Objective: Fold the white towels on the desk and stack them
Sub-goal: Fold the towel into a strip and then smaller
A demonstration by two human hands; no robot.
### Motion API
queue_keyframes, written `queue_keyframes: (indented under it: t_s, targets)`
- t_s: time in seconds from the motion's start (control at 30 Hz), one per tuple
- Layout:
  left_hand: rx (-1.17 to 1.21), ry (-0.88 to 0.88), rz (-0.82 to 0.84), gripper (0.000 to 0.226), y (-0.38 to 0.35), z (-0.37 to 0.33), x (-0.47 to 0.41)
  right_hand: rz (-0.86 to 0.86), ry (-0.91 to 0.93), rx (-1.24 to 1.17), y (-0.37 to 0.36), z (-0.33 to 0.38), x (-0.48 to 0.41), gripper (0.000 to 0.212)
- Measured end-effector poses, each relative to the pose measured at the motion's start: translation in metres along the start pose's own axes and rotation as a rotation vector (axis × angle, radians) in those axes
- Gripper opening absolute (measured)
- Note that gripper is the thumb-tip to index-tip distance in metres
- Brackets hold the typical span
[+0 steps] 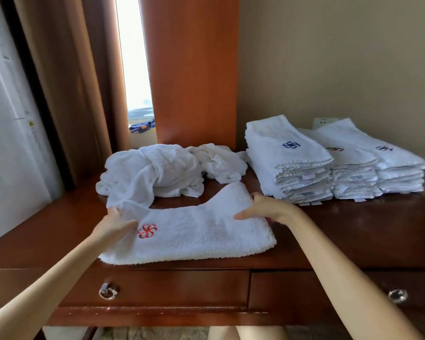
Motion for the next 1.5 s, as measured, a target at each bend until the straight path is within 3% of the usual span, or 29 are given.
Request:
queue_keyframes:
  t_s: [0.17,0.27,0.37,0.5,0.67,0.77,0.93,1.03,1.13,1.2,1.37,1.5]
  targets:
    - [0.032,-0.133,0.073,0.047,-0.044,-0.035,0.011,-0.080,0.080,0.119,0.035,-0.040,0.024,0.112]
    - [0.060,-0.202,0.149,0.061,-0.090,-0.057,0.025,-0.156,0.044,0.050,0.064,-0.083,0.043,0.101]
    - [0.148,-0.314,0.233,0.075,-0.144,-0.090,0.043,-0.243,-0.069,0.046,0.089,-0.135,0.061,0.084]
    - [0.208,-0.475,0.360,0.081,-0.207,-0.136,0.072,-0.420,-0.241,0.192,0.127,-0.196,0.082,0.080]
    - [0.085,-0.834,0.270,0.069,-0.281,-0.168,0.115,-0.661,-0.447,0.462,0.148,-0.241,0.088,0.046]
    - [0.133,-0.804,0.215,0.065,-0.305,-0.186,0.121,-0.825,-0.603,0.534,0.152,-0.260,0.089,0.058]
    - [0.205,-0.800,0.221,0.058,-0.319,-0.189,0.121,-0.993,-0.829,0.379,0.139,-0.305,0.091,0.096]
    - [0.224,-0.809,0.210,0.056,-0.316,-0.191,0.122,-0.997,-0.754,0.289,0.143,-0.308,0.085,0.084]
    - [0.269,-0.907,0.233,0.052,-0.312,-0.190,0.127,-0.955,-0.467,-0.071,0.141,-0.312,0.086,0.051]
    - [0.306,-0.958,0.249,0.049,-0.310,-0.191,0.130,-0.989,-0.303,-0.202,0.138,-0.310,0.093,0.044]
    - [0.397,-1.075,0.394,0.051,-0.303,-0.199,0.144,-1.367,-0.069,-0.231,0.158,-0.287,0.118,0.033]
    - [0.372,-1.115,0.462,0.034,-0.299,-0.243,0.147,-1.454,0.024,-0.094,0.241,-0.238,0.114,0.013]
Point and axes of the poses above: each hand's wrist, its own x-axis away from the middle knuckle, its own y-axis out of the back of the hand, z = x × y, the point moved 1 cm from there along -x, towards the middle knuckle, and after that the axes turned 12 degrees about x, right-handed, at the moved point
